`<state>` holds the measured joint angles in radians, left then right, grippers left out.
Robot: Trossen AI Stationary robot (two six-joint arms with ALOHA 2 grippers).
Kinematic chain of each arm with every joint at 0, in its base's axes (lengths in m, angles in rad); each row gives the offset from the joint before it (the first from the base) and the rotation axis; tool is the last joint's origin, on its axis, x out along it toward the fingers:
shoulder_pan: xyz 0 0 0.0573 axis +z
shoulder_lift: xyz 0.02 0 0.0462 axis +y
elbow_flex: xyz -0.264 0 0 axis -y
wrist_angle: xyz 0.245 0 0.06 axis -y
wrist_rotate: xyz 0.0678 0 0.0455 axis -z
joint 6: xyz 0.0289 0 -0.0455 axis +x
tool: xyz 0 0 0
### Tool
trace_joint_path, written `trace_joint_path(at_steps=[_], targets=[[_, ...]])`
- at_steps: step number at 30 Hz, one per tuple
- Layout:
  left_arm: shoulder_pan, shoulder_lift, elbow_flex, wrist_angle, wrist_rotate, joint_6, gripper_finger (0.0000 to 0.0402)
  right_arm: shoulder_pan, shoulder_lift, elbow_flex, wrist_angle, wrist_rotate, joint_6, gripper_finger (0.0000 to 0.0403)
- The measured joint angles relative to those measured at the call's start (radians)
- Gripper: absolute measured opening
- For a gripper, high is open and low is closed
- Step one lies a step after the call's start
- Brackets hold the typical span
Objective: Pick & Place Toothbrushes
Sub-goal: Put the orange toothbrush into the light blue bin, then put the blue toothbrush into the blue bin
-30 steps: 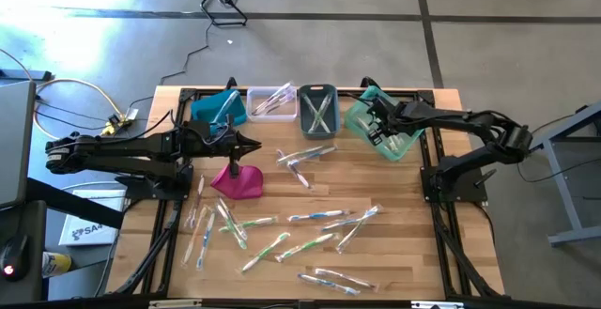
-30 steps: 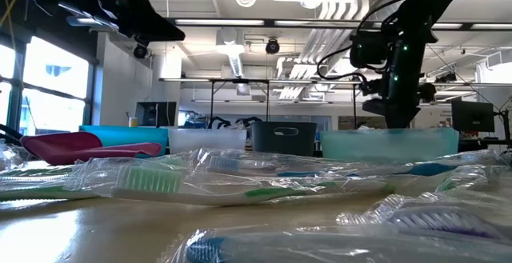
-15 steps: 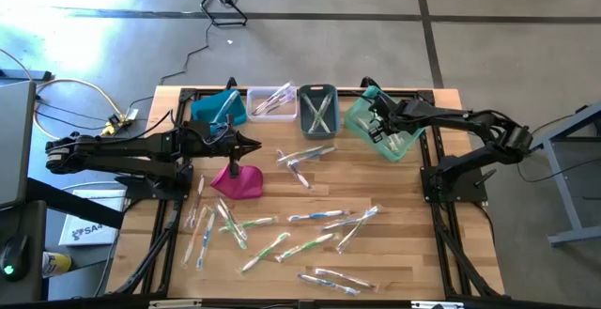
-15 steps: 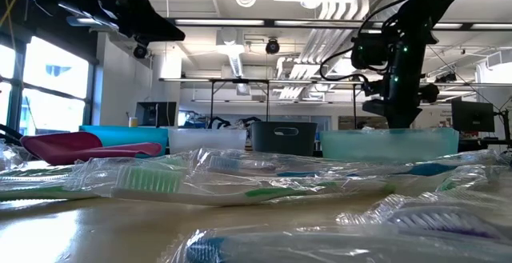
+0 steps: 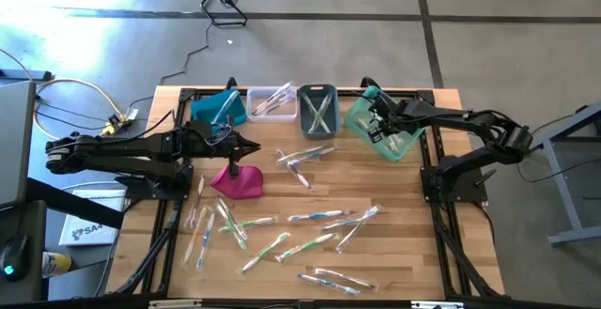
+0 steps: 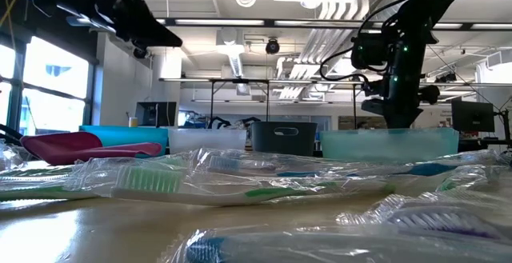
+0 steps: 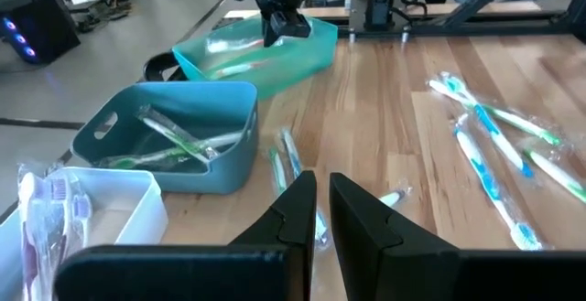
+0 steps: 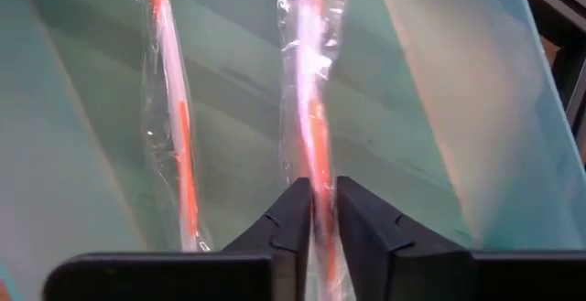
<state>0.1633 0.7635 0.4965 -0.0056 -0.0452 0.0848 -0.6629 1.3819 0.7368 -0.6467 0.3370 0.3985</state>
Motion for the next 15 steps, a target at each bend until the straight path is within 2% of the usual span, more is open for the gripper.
trace_joint_path(at_steps=[7,11,15], targets=[[0.000,0.000,0.000,0.002,0.000,-0.011,0.0029,0.000,-0.003,0.000,-0.001,-0.029,-0.002,0.0096],[0.000,0.000,0.000,0.002,0.000,-0.011,0.0029,0.000,-0.032,0.001,0.000,-0.110,-0.002,0.0101],[0.000,0.000,0.000,0.003,0.000,-0.012,0.0029,0.000,-0.086,0.009,0.000,-0.127,-0.009,0.0093]])
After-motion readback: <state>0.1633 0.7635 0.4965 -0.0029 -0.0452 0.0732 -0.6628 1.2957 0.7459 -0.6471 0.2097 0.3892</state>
